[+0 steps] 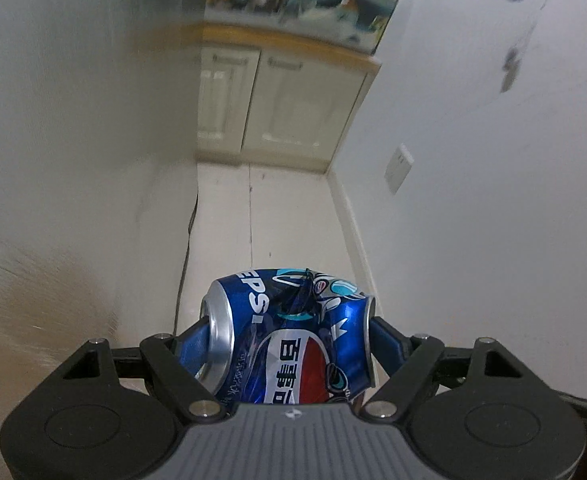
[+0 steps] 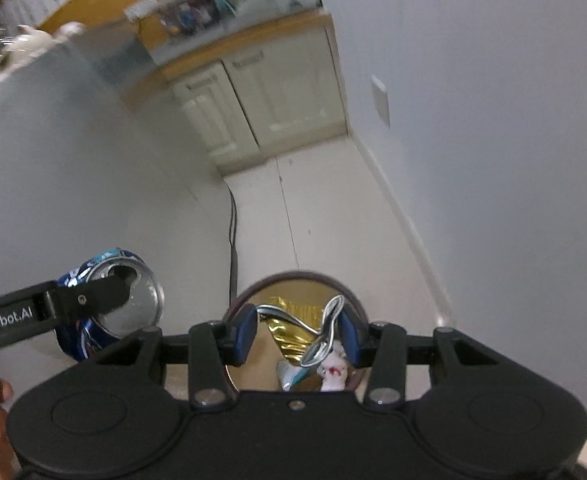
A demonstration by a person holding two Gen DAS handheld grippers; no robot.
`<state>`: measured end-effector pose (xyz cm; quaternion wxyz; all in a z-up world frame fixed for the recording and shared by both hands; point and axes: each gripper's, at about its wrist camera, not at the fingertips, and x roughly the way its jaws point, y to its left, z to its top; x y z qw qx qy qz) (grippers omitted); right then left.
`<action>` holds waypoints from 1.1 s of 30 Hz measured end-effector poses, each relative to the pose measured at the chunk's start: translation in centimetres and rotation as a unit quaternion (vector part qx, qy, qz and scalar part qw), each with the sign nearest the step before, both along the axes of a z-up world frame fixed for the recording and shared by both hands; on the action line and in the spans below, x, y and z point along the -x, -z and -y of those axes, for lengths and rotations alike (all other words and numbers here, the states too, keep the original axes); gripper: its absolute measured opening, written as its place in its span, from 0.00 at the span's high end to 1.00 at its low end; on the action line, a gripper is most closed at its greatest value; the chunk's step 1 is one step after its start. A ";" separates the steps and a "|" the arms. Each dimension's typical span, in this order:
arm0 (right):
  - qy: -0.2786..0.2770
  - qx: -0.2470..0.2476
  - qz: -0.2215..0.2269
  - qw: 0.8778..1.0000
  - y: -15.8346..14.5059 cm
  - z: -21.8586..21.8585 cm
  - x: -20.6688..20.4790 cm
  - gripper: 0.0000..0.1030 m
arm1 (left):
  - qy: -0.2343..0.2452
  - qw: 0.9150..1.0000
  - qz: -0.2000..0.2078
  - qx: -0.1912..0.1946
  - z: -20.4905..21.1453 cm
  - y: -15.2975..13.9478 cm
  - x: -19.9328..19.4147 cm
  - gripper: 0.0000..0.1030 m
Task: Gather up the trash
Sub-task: 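Carry the Pepsi can and gold wrapper with both grippers toward the floor bin, then open the left gripper dropping the Pepsi can while the right gripper drops the gold wrapper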
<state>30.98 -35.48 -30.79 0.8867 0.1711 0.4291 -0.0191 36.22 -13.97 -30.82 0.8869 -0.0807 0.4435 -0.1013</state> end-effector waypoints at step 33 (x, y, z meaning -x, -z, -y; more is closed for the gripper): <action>0.038 -0.093 -0.097 0.990 16.3 0.4 -9.5 0.56 | 0.138 0.965 -0.214 -0.054 2.0 20.1 -6.3 0.04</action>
